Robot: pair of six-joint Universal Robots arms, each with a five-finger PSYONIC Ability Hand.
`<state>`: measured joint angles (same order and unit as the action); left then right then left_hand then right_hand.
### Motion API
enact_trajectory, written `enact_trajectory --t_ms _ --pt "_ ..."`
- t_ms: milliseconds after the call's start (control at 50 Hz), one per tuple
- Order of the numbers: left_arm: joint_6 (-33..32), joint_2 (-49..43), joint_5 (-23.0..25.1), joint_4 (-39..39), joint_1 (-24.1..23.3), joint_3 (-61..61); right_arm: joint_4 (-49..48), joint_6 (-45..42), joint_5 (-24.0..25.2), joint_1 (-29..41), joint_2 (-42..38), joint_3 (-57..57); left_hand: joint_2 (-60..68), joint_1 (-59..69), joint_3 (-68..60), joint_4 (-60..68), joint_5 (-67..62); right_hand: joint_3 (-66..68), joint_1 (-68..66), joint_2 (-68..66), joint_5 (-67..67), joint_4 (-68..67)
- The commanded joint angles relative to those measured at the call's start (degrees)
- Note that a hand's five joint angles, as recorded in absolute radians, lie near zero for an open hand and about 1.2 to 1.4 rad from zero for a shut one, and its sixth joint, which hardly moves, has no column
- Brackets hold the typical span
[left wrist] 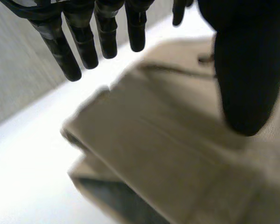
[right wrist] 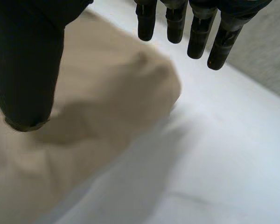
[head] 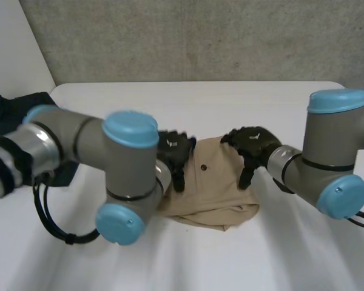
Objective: Fold the laundry.
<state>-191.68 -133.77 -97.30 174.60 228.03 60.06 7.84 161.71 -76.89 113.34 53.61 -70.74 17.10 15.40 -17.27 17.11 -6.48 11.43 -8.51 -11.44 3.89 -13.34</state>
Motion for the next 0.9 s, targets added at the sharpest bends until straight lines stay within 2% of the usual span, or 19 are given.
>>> enact_trajectory --t_ms 20,120,260,340,460,560,900 --pt "0.3 12.7 8.4 -1.0 2.7 2.8 -7.4 11.5 -4.0 -2.4 11.8 -10.2 -0.2 1.5 0.3 -0.2 -0.5 -1.4 -1.5 1.4 -3.9 3.3" --pt "0.4 17.9 14.8 -4.6 4.5 4.8 -7.3 17.0 -6.1 -6.2 16.0 -16.6 -0.3 1.4 0.5 -0.3 -0.3 -1.4 -1.5 1.4 -3.9 3.3" --pt "0.8 23.8 23.0 -8.4 6.1 9.0 -8.0 20.1 -4.1 -7.1 16.3 -25.7 -1.0 0.7 1.2 -1.0 0.4 -1.4 -1.5 1.4 -3.9 3.3" --pt "0.9 26.1 25.7 -8.3 6.9 10.9 -9.7 20.6 -2.7 -7.1 15.5 -28.7 -1.3 0.4 1.5 -1.3 0.7 -1.4 -1.5 1.4 -3.9 3.3" --pt "2.5 27.1 26.0 -8.0 6.9 11.5 -13.7 24.4 -0.3 -6.8 12.1 -29.4 -1.7 0.0 1.8 -1.7 1.0 -1.4 -1.5 1.4 -3.9 3.3" --pt "3.4 27.0 26.0 -8.0 6.9 11.6 -15.1 25.8 0.9 -5.5 8.9 -27.9 -1.7 0.0 1.8 -1.7 1.0 4.2 -7.1 -4.2 1.7 -2.3" --pt "4.2 26.8 25.9 -7.0 6.9 11.9 -16.9 25.1 0.2 -0.9 2.6 -21.6 -1.7 0.0 1.8 -1.7 1.0 17.5 -20.4 -17.5 15.0 -15.6"
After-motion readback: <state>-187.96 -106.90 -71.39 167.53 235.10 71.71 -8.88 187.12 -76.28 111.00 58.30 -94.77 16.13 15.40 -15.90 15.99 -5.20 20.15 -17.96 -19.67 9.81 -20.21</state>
